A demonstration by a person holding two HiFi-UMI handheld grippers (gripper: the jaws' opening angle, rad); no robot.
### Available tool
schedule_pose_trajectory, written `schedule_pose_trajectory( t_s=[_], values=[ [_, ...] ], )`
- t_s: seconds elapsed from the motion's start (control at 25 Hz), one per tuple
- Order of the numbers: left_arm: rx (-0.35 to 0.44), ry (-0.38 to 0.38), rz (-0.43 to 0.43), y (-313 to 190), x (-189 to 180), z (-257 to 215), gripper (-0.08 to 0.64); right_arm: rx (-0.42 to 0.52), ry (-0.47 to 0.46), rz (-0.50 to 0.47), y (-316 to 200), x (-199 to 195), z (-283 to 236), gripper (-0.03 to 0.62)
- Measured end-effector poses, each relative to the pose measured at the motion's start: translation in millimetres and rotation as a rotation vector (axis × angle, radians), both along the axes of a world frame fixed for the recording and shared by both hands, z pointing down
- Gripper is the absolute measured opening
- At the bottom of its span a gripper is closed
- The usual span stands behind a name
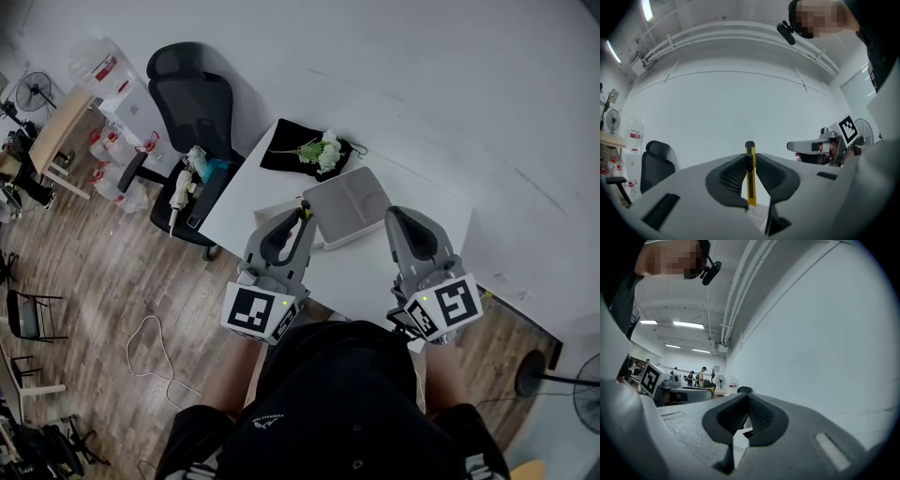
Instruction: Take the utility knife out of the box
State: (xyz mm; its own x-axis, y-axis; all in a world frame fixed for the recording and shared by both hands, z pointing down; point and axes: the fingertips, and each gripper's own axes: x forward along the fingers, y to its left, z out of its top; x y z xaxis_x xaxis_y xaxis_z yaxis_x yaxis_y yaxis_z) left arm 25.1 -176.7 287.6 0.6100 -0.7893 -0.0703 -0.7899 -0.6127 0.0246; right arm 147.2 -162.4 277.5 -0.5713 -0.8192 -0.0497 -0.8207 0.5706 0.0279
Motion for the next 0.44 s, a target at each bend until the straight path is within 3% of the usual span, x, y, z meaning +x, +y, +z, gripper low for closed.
schedule_pose_trajectory(
  t_s=[0.44],
  values=[
    [-0.016, -0.008, -0.009, -3.5, -4.0, 6.4, 0.061, -0.011, 0.004, -0.002, -3.8, 0.8, 5.7, 0.003]
  ],
)
